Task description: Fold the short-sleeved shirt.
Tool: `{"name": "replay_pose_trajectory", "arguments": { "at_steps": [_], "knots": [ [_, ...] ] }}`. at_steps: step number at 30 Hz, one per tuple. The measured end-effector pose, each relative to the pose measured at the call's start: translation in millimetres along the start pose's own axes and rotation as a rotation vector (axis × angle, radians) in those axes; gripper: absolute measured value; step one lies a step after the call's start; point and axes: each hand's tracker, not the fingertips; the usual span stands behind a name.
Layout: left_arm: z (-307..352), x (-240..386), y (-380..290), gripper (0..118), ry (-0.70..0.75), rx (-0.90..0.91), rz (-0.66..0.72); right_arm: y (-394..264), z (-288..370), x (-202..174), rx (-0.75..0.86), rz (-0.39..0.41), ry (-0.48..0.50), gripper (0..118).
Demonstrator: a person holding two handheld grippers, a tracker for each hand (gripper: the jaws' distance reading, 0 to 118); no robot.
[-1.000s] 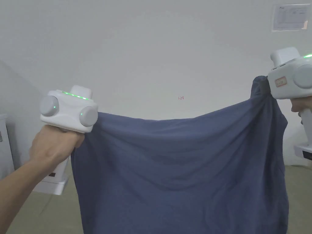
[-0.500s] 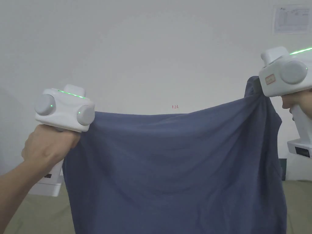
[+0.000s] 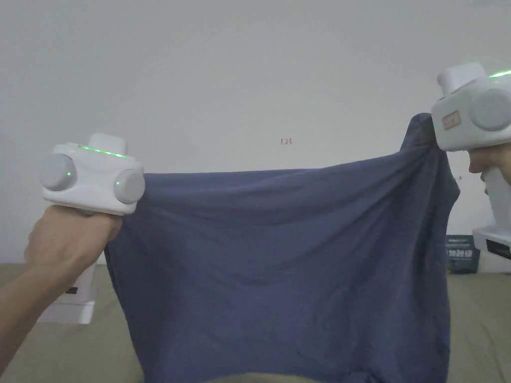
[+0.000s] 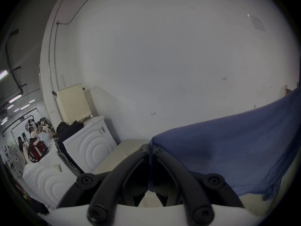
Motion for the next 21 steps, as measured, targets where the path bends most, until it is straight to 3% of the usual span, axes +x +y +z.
{"name": "replay_pose_trajectory", "arguments": {
  "at_steps": [4, 6, 8, 9, 15, 21],
  "knots": [
    [5, 9, -58, 1, -0.056, -0.054, -0.025, -65, 18, -4, -0.055, -0.047, 0.073, 3],
    [16, 12, -94, 1, -0.085, -0.097, -0.036, -102, 30, -8, -0.118, -0.005, 0.079, 3],
    [28, 14, -130, 1, -0.119, -0.145, -0.057, -137, 48, -11, -0.162, -0.045, 0.103, 3],
    [35, 14, -148, 1, -0.122, -0.167, -0.045, -156, 59, -11, -0.148, -0.099, 0.124, 3],
    [82, 1, -247, 1, -0.186, -0.297, -0.048, -241, 137, -23, -0.264, -0.084, 0.139, 3],
    [147, -22, -313, 1, -0.216, -0.421, -0.063, -304, 219, -20, -0.337, -0.147, 0.169, 3]
  ]
}}
